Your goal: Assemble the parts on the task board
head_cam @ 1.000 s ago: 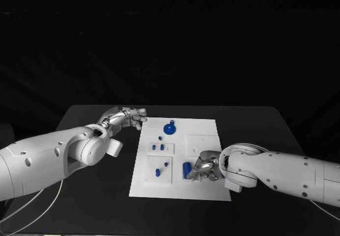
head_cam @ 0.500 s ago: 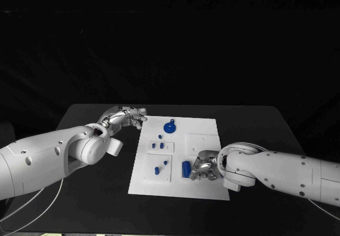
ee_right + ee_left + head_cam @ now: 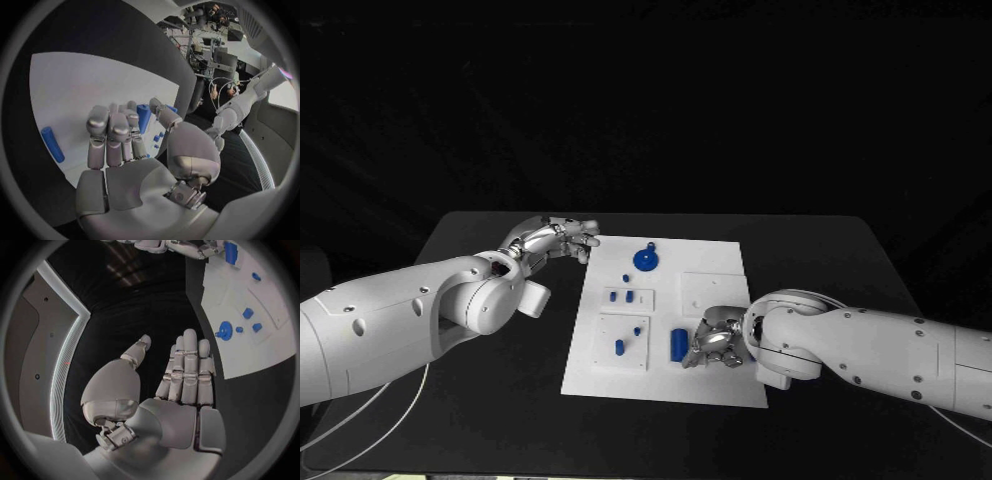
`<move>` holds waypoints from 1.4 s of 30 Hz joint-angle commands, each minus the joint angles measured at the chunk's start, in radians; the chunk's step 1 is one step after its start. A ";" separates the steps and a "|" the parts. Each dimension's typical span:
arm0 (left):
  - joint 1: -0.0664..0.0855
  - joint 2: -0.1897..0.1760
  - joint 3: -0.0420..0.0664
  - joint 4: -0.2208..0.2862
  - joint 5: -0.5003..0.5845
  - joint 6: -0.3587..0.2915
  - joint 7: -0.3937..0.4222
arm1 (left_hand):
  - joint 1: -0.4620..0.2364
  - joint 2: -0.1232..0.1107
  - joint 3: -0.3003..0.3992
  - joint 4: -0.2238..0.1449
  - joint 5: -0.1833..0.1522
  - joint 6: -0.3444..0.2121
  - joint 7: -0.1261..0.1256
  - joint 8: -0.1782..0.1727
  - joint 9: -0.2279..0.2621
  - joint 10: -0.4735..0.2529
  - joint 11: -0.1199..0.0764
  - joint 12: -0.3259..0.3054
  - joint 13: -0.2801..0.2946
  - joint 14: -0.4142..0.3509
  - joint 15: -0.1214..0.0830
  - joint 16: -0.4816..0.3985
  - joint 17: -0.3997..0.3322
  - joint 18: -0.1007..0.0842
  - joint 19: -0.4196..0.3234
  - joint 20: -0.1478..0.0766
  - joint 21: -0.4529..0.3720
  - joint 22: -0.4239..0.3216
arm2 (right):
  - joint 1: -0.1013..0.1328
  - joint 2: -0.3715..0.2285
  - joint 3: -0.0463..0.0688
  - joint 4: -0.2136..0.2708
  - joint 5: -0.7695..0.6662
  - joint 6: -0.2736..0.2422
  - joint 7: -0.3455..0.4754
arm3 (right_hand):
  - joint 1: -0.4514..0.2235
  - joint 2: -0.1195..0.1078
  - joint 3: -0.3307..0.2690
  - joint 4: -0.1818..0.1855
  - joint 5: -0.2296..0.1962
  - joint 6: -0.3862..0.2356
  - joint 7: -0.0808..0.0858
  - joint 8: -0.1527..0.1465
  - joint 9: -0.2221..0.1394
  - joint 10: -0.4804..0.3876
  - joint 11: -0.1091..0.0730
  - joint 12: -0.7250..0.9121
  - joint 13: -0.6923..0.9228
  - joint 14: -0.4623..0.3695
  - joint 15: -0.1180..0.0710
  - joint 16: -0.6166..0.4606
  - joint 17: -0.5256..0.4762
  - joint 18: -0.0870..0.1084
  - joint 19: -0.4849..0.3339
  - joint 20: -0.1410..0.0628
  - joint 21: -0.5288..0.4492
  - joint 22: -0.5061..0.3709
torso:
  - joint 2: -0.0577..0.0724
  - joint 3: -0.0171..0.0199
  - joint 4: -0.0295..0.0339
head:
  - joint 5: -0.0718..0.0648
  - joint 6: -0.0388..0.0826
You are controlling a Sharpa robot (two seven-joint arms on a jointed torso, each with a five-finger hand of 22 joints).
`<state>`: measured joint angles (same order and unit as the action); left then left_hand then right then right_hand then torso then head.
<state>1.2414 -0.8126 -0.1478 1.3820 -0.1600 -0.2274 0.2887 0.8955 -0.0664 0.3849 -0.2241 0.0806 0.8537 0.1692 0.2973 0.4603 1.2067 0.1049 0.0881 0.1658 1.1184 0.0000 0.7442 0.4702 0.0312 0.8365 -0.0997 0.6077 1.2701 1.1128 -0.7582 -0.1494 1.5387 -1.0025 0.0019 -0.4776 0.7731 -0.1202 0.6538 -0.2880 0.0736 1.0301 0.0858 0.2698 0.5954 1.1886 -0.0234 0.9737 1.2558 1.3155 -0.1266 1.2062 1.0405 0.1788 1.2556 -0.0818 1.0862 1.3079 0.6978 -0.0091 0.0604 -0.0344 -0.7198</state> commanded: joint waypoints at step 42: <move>0.001 -0.001 0.000 0.001 0.005 0.008 0.018 | -0.002 0.005 -0.004 -0.006 0.005 -0.008 0.000 0.006 -0.003 -0.004 0.002 -0.004 0.001 0.005 0.000 -0.004 0.005 0.012 0.008 0.003 -0.006 0.005 | -0.001 -0.032 0.000 0.018 -0.038 -0.059 0.031 | -0.113 -0.028 0.066 0.056 -0.025 -0.006 0.004 -0.018 -0.001 0.007 0.001 -0.006 0.007 0.001 -0.002 0.006 -0.004 0.083 0.000 0.000 0.004 0.012 | 0.000 0.0003 -0.0004 | -0.002 0.009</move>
<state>1.2414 -0.8139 -0.1480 1.3811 -0.1599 -0.2282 0.2876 0.8995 -0.0625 0.3847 -0.2296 0.0805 0.8537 0.1692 0.2973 0.4587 1.2073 0.1042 0.0881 0.1654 1.1184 0.0000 0.7442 0.4746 0.0311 0.8345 -0.0978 0.6077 1.2738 1.1129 -0.7861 -0.1490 1.5518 -1.0376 -0.0218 -0.4621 0.6607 -0.1419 0.7241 -0.2319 0.0504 1.0352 0.0880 0.2544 0.5960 1.1924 -0.0265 0.9716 1.2621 1.3147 -0.1270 1.2063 1.0378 0.1864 1.2521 -0.0782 1.0862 1.3077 0.6978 -0.0091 0.0603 -0.0357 -0.7149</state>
